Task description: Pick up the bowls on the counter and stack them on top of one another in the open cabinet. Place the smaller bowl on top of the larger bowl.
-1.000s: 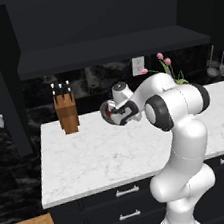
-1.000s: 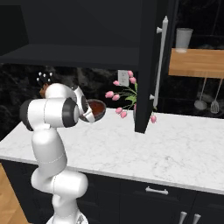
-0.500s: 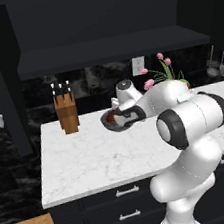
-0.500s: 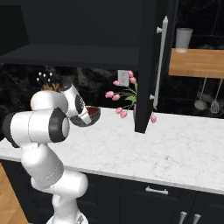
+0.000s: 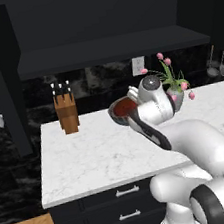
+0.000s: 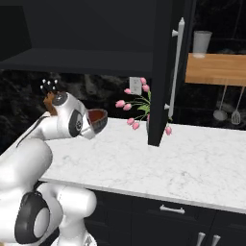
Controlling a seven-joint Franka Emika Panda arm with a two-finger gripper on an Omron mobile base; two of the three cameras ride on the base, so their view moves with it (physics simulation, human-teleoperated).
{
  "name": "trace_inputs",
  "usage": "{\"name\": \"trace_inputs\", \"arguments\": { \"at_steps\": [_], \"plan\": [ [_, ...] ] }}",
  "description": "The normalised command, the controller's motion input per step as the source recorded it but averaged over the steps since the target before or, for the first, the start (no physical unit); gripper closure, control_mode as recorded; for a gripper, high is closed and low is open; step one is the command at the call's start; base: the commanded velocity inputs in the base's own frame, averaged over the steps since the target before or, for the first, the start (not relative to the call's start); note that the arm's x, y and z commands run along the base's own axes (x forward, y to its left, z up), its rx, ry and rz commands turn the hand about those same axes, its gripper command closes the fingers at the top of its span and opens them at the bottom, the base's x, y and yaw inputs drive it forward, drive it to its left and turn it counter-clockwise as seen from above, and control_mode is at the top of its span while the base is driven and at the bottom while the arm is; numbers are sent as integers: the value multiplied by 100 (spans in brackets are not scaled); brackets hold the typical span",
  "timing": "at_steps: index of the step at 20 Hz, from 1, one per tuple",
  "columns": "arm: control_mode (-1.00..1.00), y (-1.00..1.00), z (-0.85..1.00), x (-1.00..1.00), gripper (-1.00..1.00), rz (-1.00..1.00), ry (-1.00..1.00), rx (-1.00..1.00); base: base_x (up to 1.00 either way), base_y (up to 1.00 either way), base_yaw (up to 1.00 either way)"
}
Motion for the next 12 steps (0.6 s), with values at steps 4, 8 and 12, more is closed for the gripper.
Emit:
{"name": "trace_inputs", "arguments": {
  "at_steps": [4, 8, 12],
  "plan": [
    [-100, -20, 100, -100, 100, -8, -22, 11, 0, 0, 0],
    [-100, -19, 100, -100, 100, -5, -19, 13, 0, 0, 0],
    [-100, -7, 100, -99, 100, -4, -21, 11, 0, 0, 0]
  ]
}}
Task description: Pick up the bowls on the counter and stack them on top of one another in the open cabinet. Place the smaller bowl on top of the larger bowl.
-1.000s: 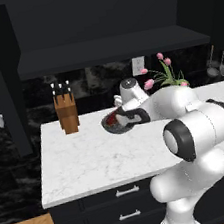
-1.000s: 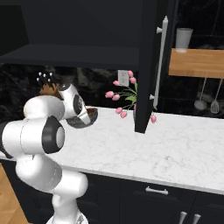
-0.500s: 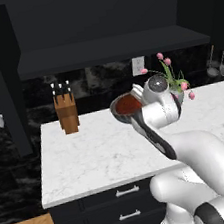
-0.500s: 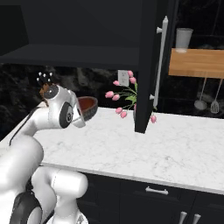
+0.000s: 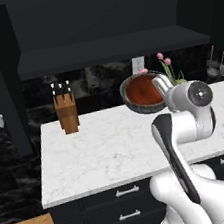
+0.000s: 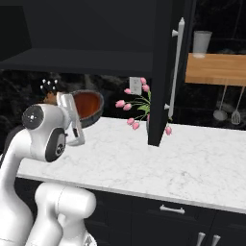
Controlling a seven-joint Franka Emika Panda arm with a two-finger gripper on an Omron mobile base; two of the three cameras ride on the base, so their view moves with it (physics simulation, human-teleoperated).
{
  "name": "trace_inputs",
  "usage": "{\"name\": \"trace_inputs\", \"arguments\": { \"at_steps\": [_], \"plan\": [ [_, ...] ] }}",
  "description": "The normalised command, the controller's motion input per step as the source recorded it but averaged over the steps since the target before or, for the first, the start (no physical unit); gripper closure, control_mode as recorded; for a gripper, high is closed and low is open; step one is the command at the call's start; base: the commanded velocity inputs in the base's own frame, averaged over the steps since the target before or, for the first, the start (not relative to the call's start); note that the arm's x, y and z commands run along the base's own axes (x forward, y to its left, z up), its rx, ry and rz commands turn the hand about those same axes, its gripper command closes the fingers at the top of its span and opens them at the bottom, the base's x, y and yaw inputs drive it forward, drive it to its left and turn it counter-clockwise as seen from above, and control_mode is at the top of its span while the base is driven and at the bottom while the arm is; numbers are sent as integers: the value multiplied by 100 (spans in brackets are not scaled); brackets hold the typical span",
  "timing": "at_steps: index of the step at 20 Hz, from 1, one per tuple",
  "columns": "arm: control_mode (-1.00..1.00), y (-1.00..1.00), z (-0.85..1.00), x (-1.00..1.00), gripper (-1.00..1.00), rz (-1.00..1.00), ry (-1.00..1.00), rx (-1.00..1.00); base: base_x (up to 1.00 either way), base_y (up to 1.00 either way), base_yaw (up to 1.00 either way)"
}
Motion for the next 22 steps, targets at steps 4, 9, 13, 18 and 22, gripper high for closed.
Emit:
{"name": "trace_inputs", "arguments": {
  "at_steps": [4, 9, 13, 18, 22],
  "plan": [
    [-100, 0, 100, -95, 100, -3, -25, 8, 0, 0, 0],
    [-100, 0, 100, -68, 100, -1, -24, 9, 0, 0, 0],
    [-100, 0, 100, -11, 100, -6, -15, 3, 0, 0, 0],
    [-100, 13, 62, 81, 100, -9, 12, -1, 0, 0, 0],
    [-100, 18, 20, 77, 100, -5, 22, -5, 0, 0, 0]
  ]
}}
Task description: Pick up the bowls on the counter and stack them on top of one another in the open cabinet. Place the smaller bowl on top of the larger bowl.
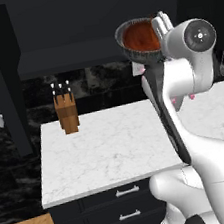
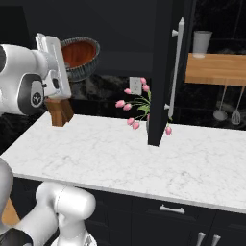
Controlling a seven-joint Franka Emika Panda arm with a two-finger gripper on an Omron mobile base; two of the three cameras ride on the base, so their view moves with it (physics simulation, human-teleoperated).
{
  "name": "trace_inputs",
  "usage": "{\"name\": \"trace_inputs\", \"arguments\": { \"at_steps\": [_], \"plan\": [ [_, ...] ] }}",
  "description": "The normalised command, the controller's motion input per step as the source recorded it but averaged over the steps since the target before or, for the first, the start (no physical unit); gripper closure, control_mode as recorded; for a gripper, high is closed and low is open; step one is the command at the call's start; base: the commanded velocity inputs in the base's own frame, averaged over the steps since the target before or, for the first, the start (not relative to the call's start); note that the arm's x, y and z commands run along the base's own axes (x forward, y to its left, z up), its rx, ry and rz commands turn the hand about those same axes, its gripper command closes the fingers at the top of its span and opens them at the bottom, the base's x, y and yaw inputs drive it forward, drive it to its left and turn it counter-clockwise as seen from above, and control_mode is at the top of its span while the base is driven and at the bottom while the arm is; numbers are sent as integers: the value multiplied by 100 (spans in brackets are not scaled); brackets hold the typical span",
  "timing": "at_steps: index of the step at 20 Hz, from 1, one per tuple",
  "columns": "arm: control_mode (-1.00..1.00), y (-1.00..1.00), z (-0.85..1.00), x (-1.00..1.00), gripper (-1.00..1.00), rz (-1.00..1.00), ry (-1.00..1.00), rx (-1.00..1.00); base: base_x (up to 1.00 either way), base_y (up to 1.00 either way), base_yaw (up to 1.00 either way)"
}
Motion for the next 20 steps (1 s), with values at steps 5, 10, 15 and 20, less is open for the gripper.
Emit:
{"name": "trace_inputs", "arguments": {
  "at_steps": [5, 10, 15, 20],
  "plan": [
    [-100, 2, 1, 57, 100, -2, 9, -2, 0, 0, 0],
    [-100, 0, 0, 64, 100, -1, 1, 0, 0, 0, 0],
    [-100, 0, 0, 71, 100, -3, 0, 0, 0, 0, 0],
    [-100, 0, 0, 78, 100, -3, 1, 0, 0, 0, 0]
  ]
}}
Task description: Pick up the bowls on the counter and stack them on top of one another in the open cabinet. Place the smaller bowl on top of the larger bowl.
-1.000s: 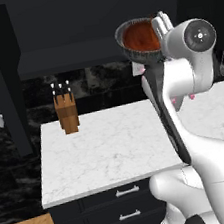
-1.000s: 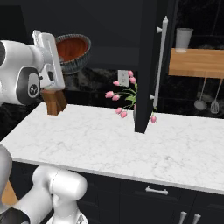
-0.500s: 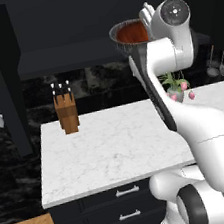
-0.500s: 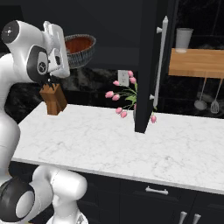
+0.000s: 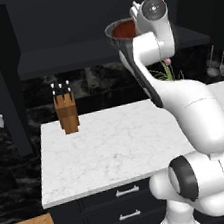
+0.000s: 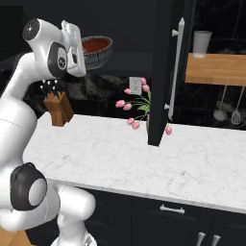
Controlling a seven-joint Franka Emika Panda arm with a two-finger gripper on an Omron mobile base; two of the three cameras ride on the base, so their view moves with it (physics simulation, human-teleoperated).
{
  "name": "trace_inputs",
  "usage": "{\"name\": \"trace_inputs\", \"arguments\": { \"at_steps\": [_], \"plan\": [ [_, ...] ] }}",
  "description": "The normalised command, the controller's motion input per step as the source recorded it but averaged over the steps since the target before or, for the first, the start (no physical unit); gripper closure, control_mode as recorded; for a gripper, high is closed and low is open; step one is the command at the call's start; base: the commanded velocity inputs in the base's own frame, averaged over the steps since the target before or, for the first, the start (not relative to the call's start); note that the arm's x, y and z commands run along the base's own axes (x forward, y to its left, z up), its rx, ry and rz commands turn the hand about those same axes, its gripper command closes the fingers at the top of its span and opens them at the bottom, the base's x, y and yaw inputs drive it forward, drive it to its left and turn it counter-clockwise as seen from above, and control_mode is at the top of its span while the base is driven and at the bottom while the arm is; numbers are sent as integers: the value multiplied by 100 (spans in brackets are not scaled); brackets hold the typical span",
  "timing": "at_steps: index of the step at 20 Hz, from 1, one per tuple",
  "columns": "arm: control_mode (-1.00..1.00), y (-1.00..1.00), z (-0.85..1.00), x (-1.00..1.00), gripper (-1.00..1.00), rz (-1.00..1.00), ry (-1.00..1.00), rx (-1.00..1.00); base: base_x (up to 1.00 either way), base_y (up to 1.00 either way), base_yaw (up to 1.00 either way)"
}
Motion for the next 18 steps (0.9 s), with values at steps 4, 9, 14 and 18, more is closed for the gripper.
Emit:
{"name": "trace_inputs", "arguments": {
  "at_steps": [4, 9, 14, 18],
  "plan": [
    [-100, 0, -6, 75, 100, -2, 0, 0, 0, 0, 0],
    [-100, 0, -19, 65, 100, 0, 0, 0, 0, 0, 0],
    [-100, 0, -5, 31, -100, 0, 0, 0, 0, 0, 0],
    [-100, 0, 0, -27, -100, 0, -9, 0, 0, 0, 0]
  ]
}}
